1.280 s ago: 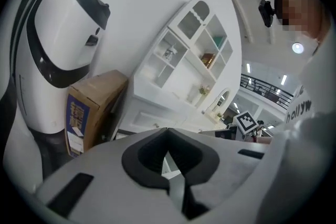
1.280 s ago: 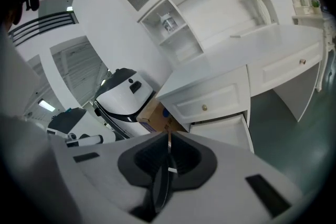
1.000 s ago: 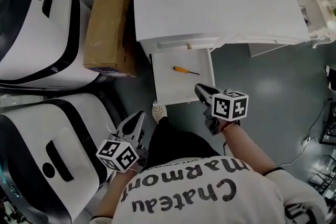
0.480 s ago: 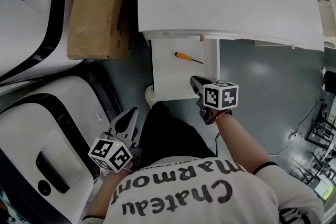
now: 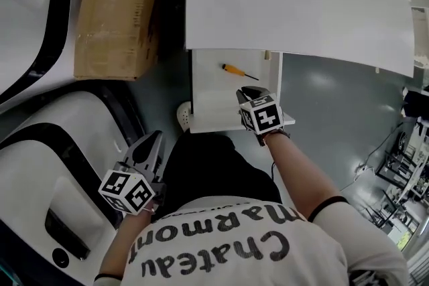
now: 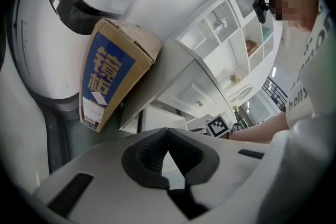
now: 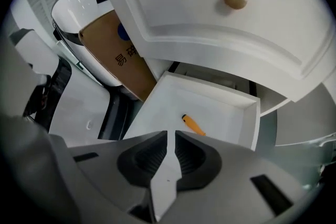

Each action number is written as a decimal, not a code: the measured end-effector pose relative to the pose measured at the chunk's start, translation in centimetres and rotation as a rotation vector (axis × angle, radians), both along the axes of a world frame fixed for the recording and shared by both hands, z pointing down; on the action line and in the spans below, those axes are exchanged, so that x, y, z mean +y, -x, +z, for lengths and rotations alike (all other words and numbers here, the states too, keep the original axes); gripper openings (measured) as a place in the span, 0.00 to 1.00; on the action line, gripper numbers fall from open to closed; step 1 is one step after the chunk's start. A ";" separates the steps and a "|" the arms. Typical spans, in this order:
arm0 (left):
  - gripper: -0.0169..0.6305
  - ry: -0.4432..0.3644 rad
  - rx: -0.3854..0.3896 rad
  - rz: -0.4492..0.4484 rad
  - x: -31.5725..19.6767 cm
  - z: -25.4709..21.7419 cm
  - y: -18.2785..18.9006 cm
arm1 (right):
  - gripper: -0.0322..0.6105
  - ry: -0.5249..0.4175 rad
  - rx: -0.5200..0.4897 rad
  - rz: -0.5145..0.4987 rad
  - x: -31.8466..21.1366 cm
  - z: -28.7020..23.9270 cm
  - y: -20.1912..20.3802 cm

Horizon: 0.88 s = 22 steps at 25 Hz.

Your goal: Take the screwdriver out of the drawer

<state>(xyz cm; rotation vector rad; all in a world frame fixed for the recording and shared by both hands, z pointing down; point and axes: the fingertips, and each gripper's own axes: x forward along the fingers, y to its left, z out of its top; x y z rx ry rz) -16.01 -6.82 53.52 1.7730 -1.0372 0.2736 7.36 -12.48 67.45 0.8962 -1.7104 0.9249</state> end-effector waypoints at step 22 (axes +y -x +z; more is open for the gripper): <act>0.06 0.073 -0.047 -0.338 2.5 3.1 -0.7 | 0.23 0.056 0.206 -0.448 -3.3 11.1 -2.7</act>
